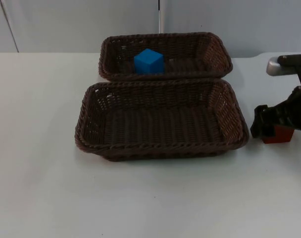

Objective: Pick up one cube with the left hand and place it into the upper basket. Pick up one cube with the right hand and place it into the lower basket.

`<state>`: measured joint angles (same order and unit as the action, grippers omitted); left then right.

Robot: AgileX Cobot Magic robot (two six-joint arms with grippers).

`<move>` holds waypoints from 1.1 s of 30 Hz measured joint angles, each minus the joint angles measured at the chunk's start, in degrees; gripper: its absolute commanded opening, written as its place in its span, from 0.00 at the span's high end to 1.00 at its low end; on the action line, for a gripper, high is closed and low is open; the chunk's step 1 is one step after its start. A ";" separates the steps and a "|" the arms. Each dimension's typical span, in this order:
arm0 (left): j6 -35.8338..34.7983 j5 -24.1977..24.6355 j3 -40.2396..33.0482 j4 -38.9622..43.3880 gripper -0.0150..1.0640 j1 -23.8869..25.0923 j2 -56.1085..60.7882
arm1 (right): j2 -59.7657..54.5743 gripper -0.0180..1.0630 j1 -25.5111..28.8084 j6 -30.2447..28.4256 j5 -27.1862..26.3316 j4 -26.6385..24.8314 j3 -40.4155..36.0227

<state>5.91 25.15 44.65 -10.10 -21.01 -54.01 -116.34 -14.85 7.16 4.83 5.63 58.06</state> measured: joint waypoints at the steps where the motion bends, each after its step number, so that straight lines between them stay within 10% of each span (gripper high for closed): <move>1: 0.00 0.00 0.00 0.00 0.25 0.00 0.00 | 0.00 0.01 0.00 0.00 0.00 0.00 0.00; 8: 0.00 0.00 0.00 0.00 0.25 0.00 0.00 | 0.00 0.14 0.00 0.00 0.33 0.00 0.00; 17: 0.00 0.00 0.00 0.00 0.25 0.00 0.00 | 0.00 0.96 0.00 0.00 0.86 0.00 0.00; 33: 0.00 0.00 0.00 0.00 0.25 0.00 0.00 | 18.07 0.98 0.00 0.00 15.10 2.88 0.00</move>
<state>5.91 25.15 44.65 -10.10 -21.01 -54.01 -98.26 -14.85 7.16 19.93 8.51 58.06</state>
